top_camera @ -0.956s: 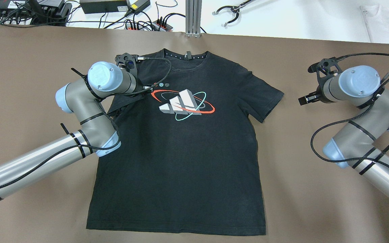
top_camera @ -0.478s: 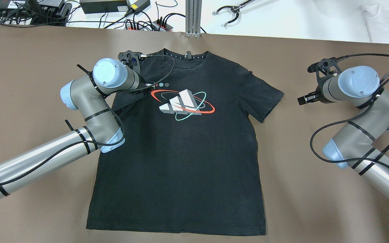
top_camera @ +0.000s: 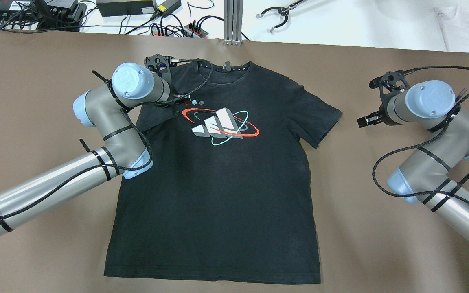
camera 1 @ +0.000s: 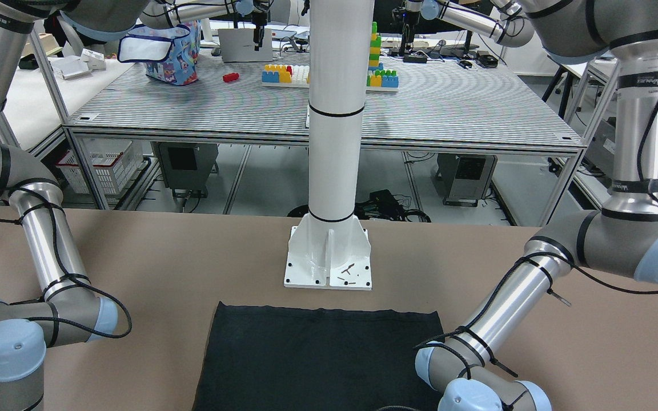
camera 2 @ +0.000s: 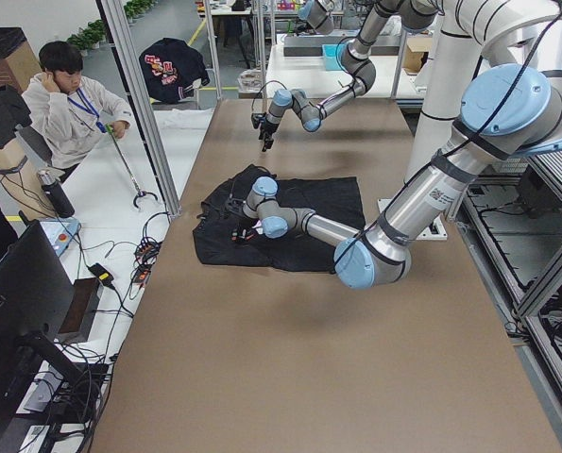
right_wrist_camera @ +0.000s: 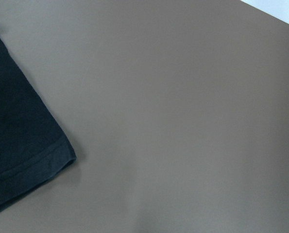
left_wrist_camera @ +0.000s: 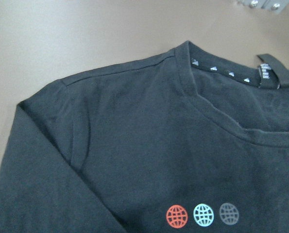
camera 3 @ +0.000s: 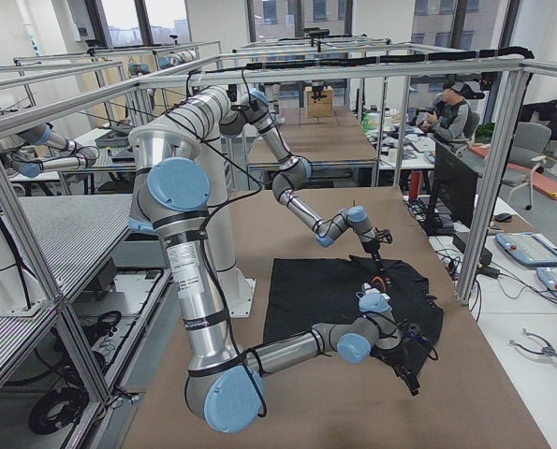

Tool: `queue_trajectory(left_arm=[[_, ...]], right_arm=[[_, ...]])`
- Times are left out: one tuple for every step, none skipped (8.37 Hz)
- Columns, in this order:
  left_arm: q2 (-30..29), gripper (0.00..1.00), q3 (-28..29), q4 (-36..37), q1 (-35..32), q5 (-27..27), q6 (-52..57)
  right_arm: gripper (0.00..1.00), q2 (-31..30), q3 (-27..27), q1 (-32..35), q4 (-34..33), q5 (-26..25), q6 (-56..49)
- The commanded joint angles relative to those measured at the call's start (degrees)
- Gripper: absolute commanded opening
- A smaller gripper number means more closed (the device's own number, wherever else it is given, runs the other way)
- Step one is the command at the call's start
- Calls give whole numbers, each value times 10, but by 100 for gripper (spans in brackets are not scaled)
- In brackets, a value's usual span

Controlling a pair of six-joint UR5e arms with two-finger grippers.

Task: Fold clothes
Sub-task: 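Lower the left gripper onto the shirt shoulder nearest it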

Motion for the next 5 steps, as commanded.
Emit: queue_trajectory(left_arm=[[-8, 100, -2, 0, -4, -6, -1], [-8, 100, -3, -1, -4, -5, -1], [-8, 100, -3, -1, -4, -5, -1], [-7, 100, -3, -1, -4, -5, -1], [-7, 100, -3, -1, -4, -5, -1]], right_arm=[[94, 26, -18, -2, -3, 2, 30], [94, 60, -49, -2, 1, 8, 64], [93, 87, -95, -4, 46, 15, 110], [92, 93, -140, -5, 120, 27, 138], [90, 101, -155, -6, 138, 36, 162]])
